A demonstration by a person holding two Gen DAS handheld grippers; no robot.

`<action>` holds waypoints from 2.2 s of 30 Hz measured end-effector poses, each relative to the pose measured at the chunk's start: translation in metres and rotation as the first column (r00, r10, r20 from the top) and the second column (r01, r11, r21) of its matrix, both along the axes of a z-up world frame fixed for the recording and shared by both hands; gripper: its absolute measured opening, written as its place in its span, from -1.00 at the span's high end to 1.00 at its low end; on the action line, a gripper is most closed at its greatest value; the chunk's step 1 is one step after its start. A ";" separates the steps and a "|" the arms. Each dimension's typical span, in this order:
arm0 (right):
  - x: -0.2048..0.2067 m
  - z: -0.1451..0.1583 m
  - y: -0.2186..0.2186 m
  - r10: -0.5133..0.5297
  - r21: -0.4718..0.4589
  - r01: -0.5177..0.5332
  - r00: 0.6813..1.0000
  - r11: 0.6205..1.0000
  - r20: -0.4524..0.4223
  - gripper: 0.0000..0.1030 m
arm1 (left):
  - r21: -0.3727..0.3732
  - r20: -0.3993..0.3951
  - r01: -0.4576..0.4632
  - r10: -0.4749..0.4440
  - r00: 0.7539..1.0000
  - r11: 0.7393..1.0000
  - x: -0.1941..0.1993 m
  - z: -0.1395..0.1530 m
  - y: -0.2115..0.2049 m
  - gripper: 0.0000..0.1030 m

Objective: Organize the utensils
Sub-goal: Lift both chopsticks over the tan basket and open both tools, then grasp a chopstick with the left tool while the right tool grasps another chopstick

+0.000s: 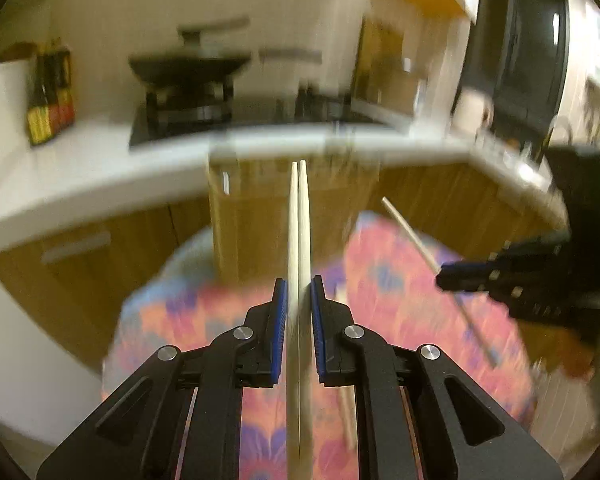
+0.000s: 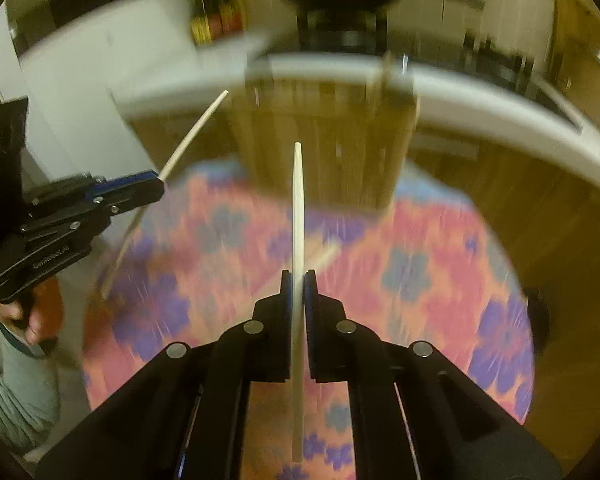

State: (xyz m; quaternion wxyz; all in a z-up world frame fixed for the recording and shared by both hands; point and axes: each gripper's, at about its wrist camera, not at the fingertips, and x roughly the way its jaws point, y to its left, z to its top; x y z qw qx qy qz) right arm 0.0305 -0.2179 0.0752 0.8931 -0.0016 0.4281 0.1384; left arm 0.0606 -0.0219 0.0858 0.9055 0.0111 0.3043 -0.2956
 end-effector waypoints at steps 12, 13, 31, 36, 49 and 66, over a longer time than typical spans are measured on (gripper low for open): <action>0.073 0.087 -0.017 -0.160 0.147 0.114 0.921 0.983 0.355 0.92 | -0.257 0.141 -0.011 0.049 0.989 0.966 0.085 0.063 -0.037 0.80; 0.080 0.087 -0.016 -0.177 0.149 0.129 0.908 0.980 0.379 0.92 | -0.266 0.163 -0.022 0.067 0.984 0.964 0.092 0.065 -0.041 0.80; 0.134 0.056 -0.026 -0.383 0.310 0.244 0.745 0.919 0.546 0.93 | -0.357 0.344 -0.102 0.233 0.910 0.928 0.122 0.031 -0.059 0.79; 0.125 0.046 -0.023 -0.362 0.300 0.228 0.758 0.926 0.543 0.89 | -0.360 0.298 -0.104 0.220 0.929 0.927 0.125 0.019 -0.050 0.70; 0.042 0.038 -0.030 -0.301 0.278 0.184 0.830 0.943 0.469 0.65 | -0.318 0.227 -0.039 0.116 0.967 0.947 0.076 0.025 -0.002 -0.15; -0.018 -0.106 -0.050 -0.372 0.232 0.333 0.916 0.914 0.149 0.43 | -0.021 -0.136 -0.038 0.035 0.990 0.999 0.031 -0.101 -0.025 -0.25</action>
